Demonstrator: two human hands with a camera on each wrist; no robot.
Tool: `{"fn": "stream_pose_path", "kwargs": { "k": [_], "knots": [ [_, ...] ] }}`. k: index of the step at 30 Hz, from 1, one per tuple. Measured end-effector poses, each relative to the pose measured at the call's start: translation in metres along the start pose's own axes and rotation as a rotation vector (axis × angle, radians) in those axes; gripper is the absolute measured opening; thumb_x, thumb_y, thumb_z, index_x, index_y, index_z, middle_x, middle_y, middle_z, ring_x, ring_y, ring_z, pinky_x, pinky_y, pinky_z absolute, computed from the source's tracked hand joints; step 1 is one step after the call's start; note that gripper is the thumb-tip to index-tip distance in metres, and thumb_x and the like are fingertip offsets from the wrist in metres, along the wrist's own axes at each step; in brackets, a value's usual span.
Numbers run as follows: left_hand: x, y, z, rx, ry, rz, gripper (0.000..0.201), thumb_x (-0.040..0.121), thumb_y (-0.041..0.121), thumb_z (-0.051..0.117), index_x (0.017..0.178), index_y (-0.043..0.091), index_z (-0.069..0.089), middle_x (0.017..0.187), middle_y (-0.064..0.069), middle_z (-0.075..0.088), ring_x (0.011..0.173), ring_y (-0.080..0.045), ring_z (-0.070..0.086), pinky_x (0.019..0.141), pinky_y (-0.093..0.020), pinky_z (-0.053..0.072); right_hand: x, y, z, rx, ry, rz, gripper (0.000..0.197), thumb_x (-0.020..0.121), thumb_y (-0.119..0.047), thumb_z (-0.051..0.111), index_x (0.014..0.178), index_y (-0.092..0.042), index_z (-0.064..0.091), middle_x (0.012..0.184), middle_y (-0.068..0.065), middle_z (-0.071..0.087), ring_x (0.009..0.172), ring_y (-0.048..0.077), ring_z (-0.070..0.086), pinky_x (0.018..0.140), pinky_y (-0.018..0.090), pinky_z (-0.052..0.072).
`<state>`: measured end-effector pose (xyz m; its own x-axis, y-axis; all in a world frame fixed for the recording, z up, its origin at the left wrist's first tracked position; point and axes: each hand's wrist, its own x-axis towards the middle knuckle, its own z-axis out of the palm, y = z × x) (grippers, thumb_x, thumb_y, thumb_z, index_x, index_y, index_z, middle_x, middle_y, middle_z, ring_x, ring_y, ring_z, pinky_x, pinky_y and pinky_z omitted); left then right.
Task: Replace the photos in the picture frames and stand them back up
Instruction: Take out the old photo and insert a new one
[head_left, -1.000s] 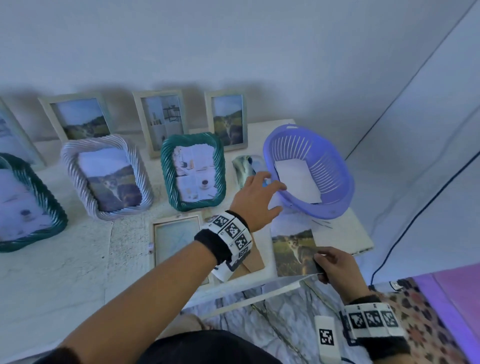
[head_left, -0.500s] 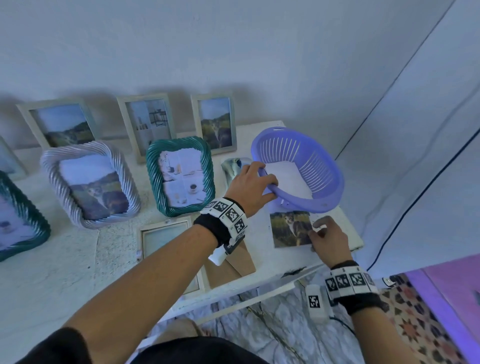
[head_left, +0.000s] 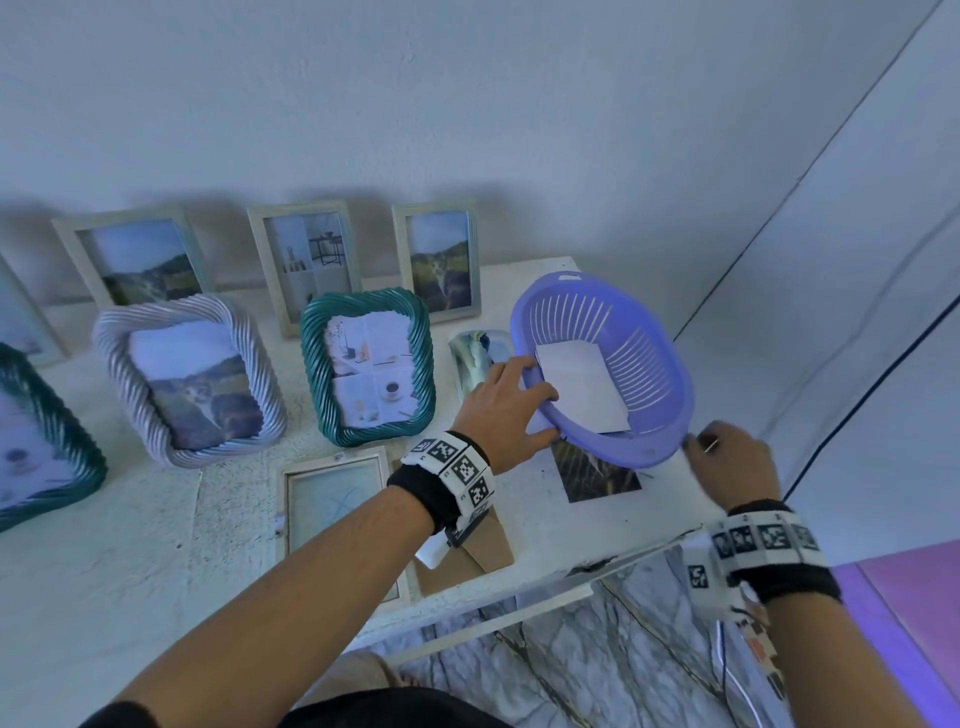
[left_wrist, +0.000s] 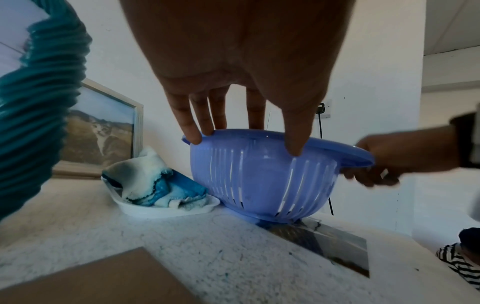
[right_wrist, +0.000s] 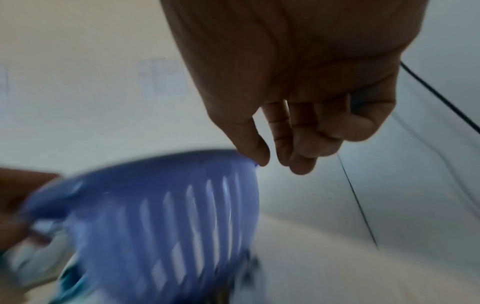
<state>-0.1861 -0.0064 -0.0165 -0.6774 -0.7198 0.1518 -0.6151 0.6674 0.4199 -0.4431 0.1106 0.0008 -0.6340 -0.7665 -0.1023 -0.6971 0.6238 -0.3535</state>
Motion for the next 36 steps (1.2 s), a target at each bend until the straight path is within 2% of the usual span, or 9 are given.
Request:
{"fn": "stream_pose_path", "kwargs": {
  "k": [5,11,14,20,23,26,29,32,36],
  "knots": [
    [-0.007,-0.002,0.005,-0.07,0.005,-0.005,0.052,0.091,0.058,0.052,0.133,0.028,0.053,0.154,-0.005,0.027,0.139,-0.025,0.03,0.103,-0.042,0.042,0.028,-0.064,-0.066,-0.05,0.203,-0.24,0.019,0.092,-0.03,0.054,0.088,-0.012,0.059,0.081,0.013,0.064,0.074,0.031,0.055,0.071,0.035,0.044],
    [-0.008,-0.001,0.007,-0.077,0.029,-0.018,0.049,0.092,0.058,0.051,0.129,0.026,0.057,0.153,-0.006,0.03,0.137,-0.026,0.034,0.102,-0.043,0.045,0.073,-0.166,-0.043,-0.385,-0.165,-0.6,0.024,0.091,-0.03,0.058,0.111,-0.018,0.06,0.11,0.008,0.065,0.096,0.027,0.058,0.079,0.03,0.041],
    [-0.008,-0.001,0.006,-0.059,0.033,-0.011,0.049,0.092,0.057,0.052,0.128,0.025,0.058,0.152,-0.008,0.032,0.135,-0.028,0.037,0.101,-0.044,0.046,0.09,-0.189,-0.012,-0.61,-0.333,-0.593,0.039,0.087,-0.03,0.067,0.123,-0.016,0.057,0.121,0.006,0.061,0.106,0.025,0.059,0.082,0.031,0.046],
    [-0.008,0.002,0.004,-0.043,0.043,-0.008,0.047,0.092,0.057,0.052,0.126,0.026,0.058,0.152,-0.008,0.034,0.132,-0.028,0.042,0.1,-0.044,0.046,0.15,-0.168,0.062,-0.904,-0.44,-0.575,0.082,0.047,-0.038,0.089,0.121,-0.021,0.059,0.107,0.003,0.07,0.092,0.025,0.067,0.071,0.041,0.059],
    [-0.009,0.001,0.003,-0.034,0.05,-0.006,0.046,0.092,0.057,0.052,0.125,0.026,0.058,0.152,-0.007,0.034,0.129,-0.028,0.046,0.097,-0.044,0.048,0.136,-0.169,0.057,-0.933,-0.465,-0.587,0.082,0.05,-0.036,0.091,0.123,-0.017,0.06,0.105,0.007,0.07,0.091,0.027,0.068,0.074,0.043,0.059],
    [-0.008,0.003,0.003,-0.019,0.046,-0.003,0.046,0.092,0.057,0.051,0.126,0.026,0.057,0.152,-0.007,0.033,0.127,-0.027,0.048,0.096,-0.042,0.048,0.118,-0.169,0.046,-0.876,-0.436,-0.549,0.093,0.059,-0.032,0.09,0.136,-0.017,0.041,0.112,0.013,0.064,0.098,0.033,0.064,0.078,0.044,0.057],
    [-0.009,0.004,0.004,-0.017,0.057,-0.001,0.045,0.093,0.056,0.051,0.126,0.026,0.057,0.152,-0.007,0.033,0.127,-0.027,0.049,0.095,-0.041,0.048,0.113,-0.169,0.042,-0.849,-0.355,-0.509,0.103,0.069,-0.036,0.085,0.147,-0.016,0.021,0.134,0.02,0.048,0.121,0.04,0.05,0.09,0.05,0.047],
    [-0.008,0.003,0.004,-0.014,0.056,-0.003,0.048,0.093,0.056,0.051,0.129,0.026,0.056,0.153,-0.008,0.033,0.128,-0.027,0.047,0.097,-0.042,0.047,0.109,-0.175,0.034,-0.787,-0.271,-0.493,0.074,0.089,-0.027,0.064,0.149,-0.015,0.021,0.143,0.019,0.042,0.132,0.04,0.04,0.102,0.053,0.038],
    [-0.011,0.004,-0.001,-0.11,0.075,-0.005,0.048,0.094,0.05,0.053,0.136,0.027,0.051,0.153,-0.007,0.032,0.133,-0.026,0.042,0.099,-0.041,0.046,0.105,-0.184,0.009,-0.593,-0.293,-0.541,0.041,0.093,-0.007,0.049,0.132,-0.02,0.044,0.114,0.011,0.058,0.1,0.031,0.057,0.081,0.038,0.048]
  ]
}}
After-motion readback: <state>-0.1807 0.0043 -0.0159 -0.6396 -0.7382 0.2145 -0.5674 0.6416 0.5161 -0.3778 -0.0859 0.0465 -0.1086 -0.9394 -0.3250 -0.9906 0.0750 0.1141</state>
